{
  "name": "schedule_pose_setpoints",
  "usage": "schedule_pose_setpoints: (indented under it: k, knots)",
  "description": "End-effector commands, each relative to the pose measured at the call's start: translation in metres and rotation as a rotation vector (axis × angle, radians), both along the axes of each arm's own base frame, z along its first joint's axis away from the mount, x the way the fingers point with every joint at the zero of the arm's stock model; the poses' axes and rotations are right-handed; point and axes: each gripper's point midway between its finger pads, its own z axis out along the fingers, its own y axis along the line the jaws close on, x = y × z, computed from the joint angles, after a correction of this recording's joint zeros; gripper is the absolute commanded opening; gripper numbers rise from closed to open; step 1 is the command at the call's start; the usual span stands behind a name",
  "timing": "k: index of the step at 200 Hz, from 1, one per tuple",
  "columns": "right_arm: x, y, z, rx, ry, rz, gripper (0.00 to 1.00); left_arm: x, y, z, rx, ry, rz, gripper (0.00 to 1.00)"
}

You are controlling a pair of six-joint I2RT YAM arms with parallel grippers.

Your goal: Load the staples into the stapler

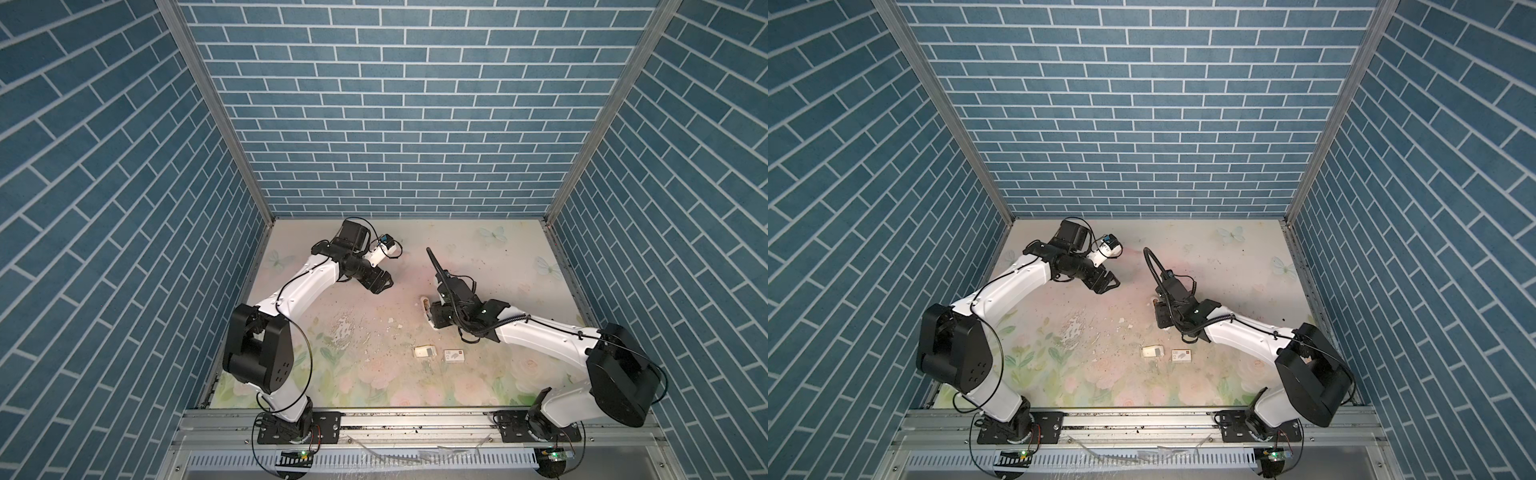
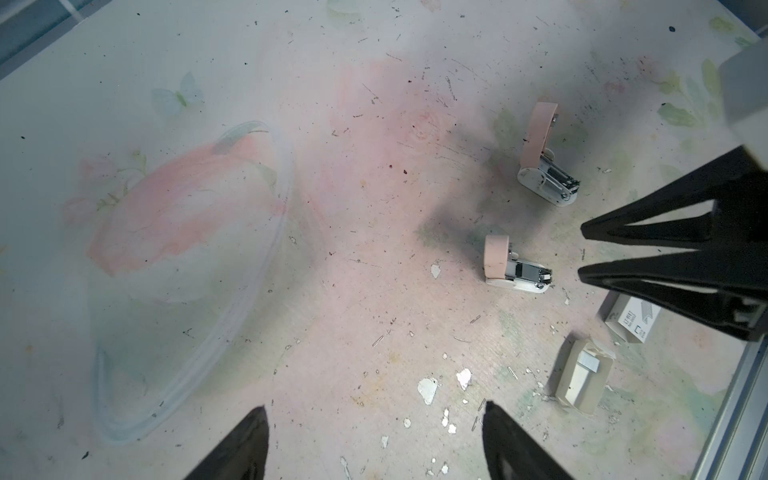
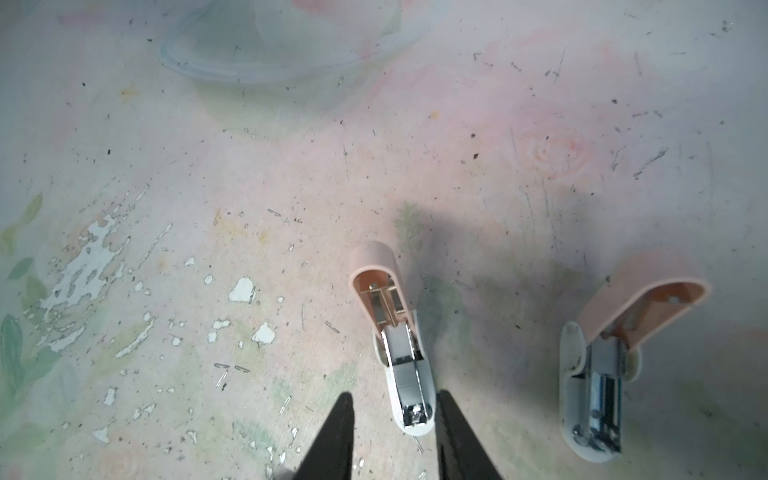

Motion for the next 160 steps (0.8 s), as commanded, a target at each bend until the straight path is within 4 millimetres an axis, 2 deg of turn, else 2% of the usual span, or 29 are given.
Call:
schedule_pose_setpoints:
  k: [1, 53, 160]
  knots:
    - [0.003, -0.01, -0.006, -0.046, 0.018, -0.018, 0.35, -0.001, 0.003, 0.009, -0.003, -0.012, -0.002, 0.82]
    - [0.012, 0.003, -0.025, -0.052, 0.059, -0.004, 0.37, -0.002, 0.004, 0.004, 0.001, 0.001, 0.0, 0.82]
    - [0.023, 0.007, -0.044, -0.093, 0.081, -0.008, 0.37, 0.0, 0.004, 0.004, -0.001, -0.001, 0.004, 0.82]
